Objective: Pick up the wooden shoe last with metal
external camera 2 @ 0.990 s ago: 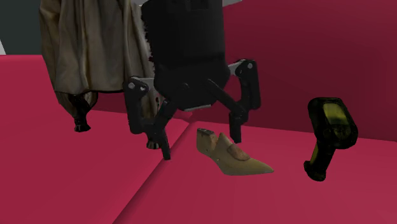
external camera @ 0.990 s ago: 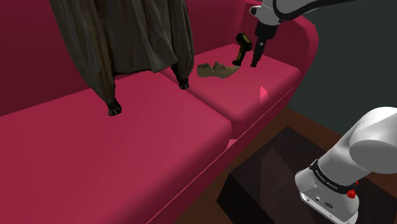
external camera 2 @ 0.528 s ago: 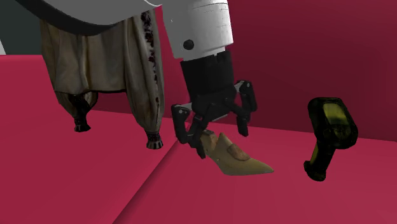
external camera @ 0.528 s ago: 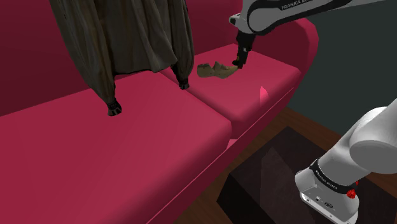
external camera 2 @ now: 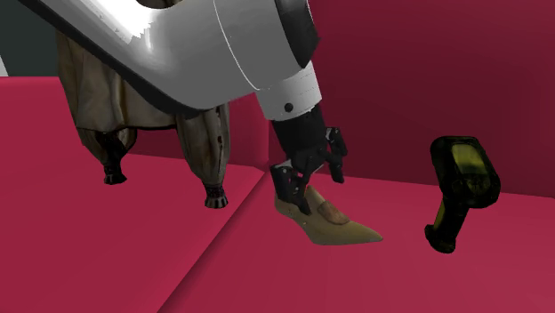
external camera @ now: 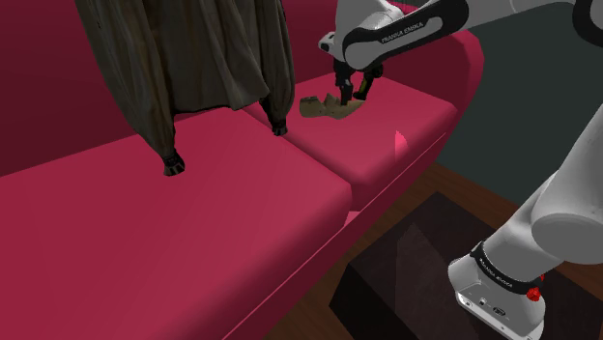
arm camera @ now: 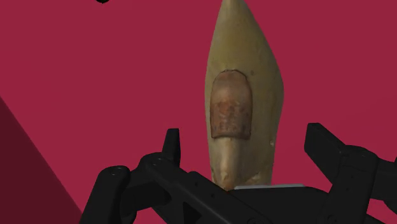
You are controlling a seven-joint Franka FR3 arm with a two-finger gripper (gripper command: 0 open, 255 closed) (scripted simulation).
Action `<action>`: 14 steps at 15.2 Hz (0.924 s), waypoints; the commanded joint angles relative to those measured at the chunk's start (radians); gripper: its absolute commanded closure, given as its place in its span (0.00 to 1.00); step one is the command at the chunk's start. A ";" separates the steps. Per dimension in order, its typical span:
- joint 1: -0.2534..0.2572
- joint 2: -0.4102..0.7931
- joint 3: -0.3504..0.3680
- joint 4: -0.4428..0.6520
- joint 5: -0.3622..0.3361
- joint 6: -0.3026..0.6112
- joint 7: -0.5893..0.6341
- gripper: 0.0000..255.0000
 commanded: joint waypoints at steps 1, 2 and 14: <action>0.002 0.025 0.000 0.012 -0.015 0.017 -0.005 0.00; 0.002 0.030 -0.001 0.006 -0.018 0.028 0.000 0.00; 0.003 0.065 -0.006 -0.022 -0.038 0.086 0.029 1.00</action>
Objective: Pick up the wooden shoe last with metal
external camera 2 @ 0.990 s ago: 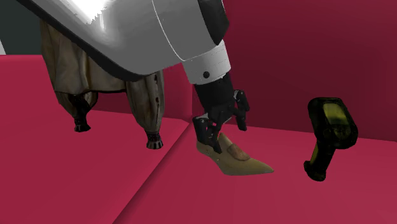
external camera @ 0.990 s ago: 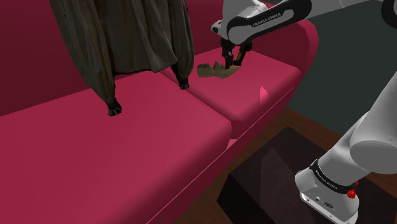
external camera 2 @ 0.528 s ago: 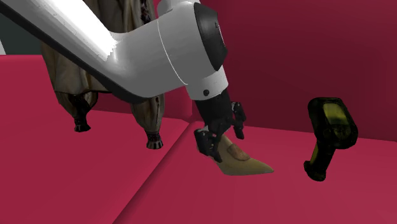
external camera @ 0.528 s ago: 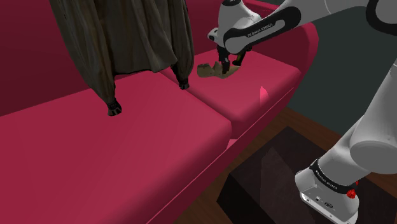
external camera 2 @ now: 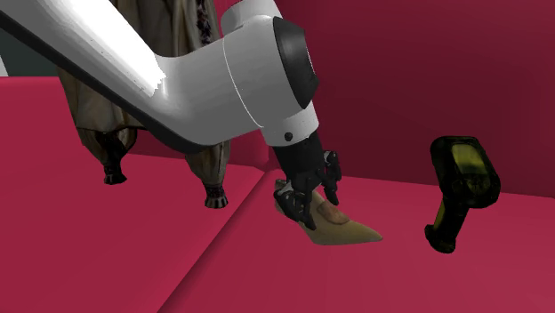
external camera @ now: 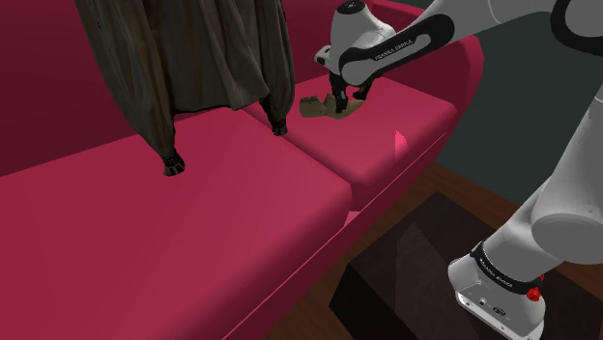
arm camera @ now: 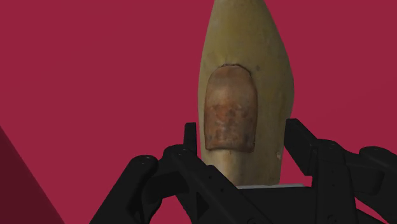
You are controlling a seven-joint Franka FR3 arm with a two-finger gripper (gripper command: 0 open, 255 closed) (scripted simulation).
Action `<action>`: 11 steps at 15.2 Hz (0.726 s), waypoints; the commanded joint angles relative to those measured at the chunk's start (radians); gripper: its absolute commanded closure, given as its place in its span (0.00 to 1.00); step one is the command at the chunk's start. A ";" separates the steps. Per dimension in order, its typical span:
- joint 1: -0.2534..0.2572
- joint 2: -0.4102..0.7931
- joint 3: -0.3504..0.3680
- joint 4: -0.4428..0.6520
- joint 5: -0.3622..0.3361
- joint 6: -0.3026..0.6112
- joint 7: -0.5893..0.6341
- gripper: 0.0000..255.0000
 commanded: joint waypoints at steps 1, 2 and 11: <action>0.000 0.004 0.000 -0.002 0.000 0.001 0.000 1.00; 0.000 0.004 0.000 0.000 0.000 -0.001 0.000 1.00; -0.001 -0.033 0.006 0.029 0.021 -0.063 -0.031 1.00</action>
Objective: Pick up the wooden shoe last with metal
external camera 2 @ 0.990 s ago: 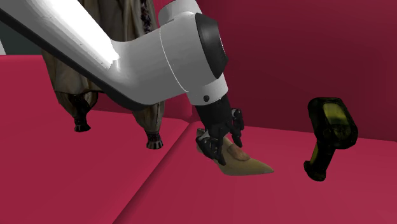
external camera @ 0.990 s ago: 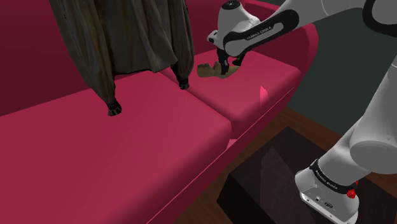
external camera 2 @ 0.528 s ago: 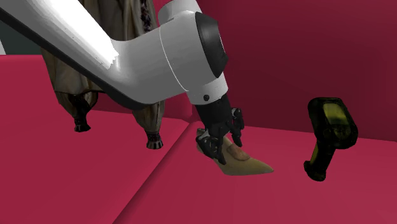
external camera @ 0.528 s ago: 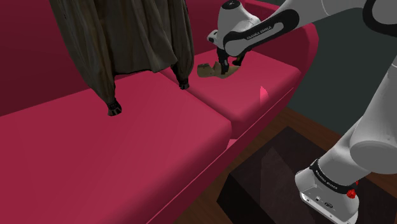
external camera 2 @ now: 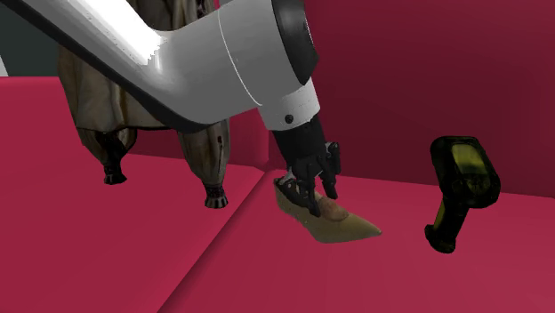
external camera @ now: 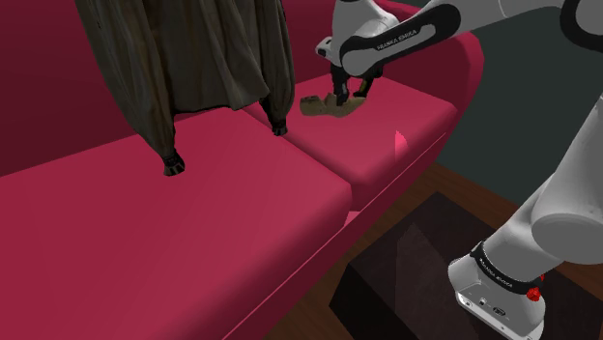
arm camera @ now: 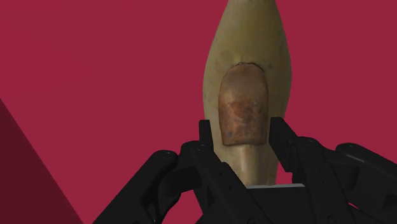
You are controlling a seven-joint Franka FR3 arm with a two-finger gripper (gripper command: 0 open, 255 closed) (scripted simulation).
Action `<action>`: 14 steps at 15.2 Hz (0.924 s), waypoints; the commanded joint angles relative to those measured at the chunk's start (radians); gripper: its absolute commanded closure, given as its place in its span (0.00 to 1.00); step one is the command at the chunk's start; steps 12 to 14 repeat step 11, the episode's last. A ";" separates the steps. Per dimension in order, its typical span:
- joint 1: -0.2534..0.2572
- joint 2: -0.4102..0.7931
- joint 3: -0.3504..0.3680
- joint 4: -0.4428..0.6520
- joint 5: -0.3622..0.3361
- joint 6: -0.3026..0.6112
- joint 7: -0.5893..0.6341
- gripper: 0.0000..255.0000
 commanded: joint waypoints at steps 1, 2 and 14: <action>0.000 -0.012 0.002 0.009 0.007 -0.023 -0.010 1.00; 0.000 -0.017 0.002 0.016 0.010 -0.034 -0.015 1.00; 0.001 -0.049 0.007 0.069 0.031 -0.115 -0.049 1.00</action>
